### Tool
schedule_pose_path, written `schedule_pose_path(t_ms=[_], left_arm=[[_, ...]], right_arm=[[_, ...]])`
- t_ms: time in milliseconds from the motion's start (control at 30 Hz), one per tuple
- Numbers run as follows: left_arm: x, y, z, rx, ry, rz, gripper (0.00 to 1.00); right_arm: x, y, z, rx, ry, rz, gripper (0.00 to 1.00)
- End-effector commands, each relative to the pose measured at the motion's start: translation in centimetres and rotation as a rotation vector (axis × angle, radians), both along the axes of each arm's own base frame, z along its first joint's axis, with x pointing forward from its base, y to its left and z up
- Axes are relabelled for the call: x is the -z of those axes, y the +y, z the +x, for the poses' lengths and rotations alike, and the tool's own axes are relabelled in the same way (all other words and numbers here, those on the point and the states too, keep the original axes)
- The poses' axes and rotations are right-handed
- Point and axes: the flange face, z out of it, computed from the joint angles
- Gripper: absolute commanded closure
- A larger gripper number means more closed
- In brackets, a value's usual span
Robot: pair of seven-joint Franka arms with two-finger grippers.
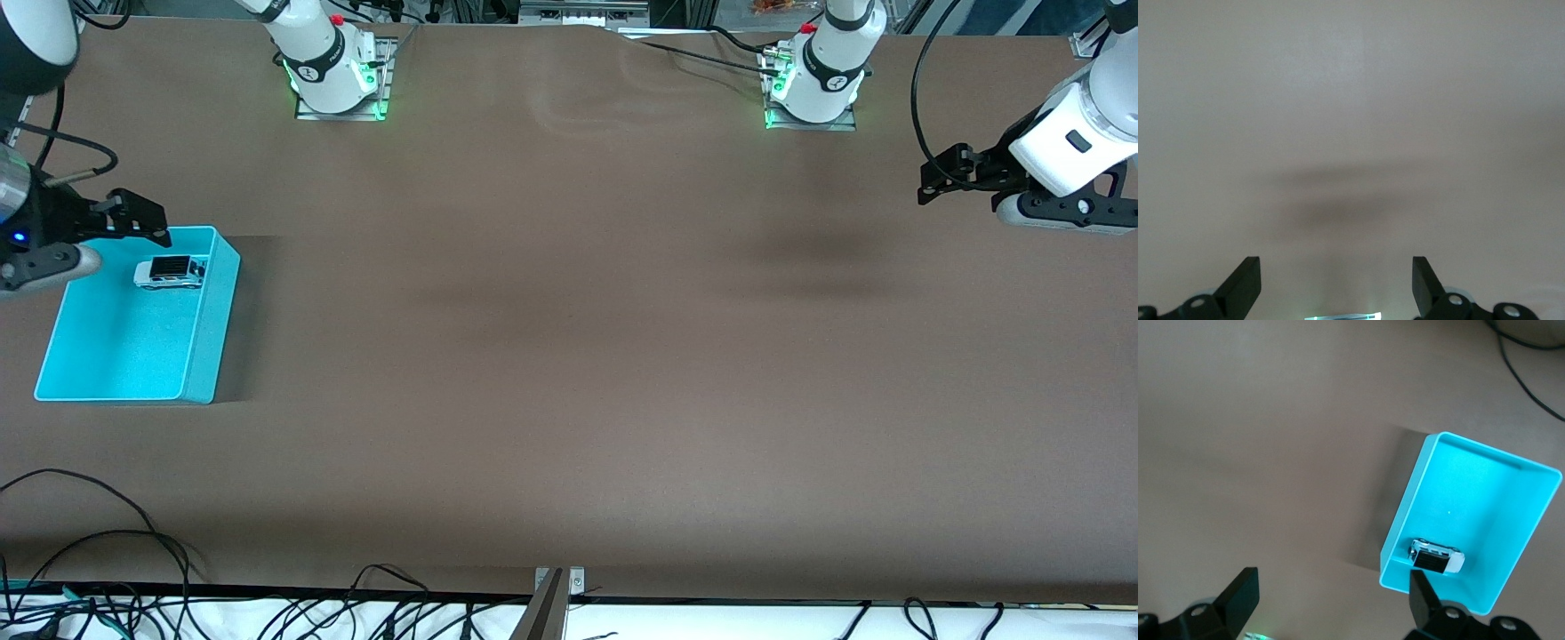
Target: Wind and store white jeep toy
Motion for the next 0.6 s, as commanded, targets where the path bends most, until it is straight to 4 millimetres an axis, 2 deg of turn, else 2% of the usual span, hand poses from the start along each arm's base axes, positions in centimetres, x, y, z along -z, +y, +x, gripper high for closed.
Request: schedule_pose_path(t_ms=[0,133,333,567], left_arm=[[-0.6,0.0,0.1,0.017,0.002,-0.03,0.0],[-0.6,0.0,0.1,0.017,0.004,-0.03,0.0],[-0.6,0.0,0.1,0.017,0.002,-0.03,0.0],[-0.6,0.0,0.1,0.017,0.004,-0.03,0.0]], right_arm=[[-1.4,0.1,-1.5,0.135,-0.039,-0.036,0.0],[-1.2,0.5,-3.1,0.204,-0.031,-0.045,0.0],[-0.7,0.1,-5.3,0.209,-0.039,-0.037,0.0],[-0.4,-1.1,-5.2,0.23,-0.028,-0.033,0.0]])
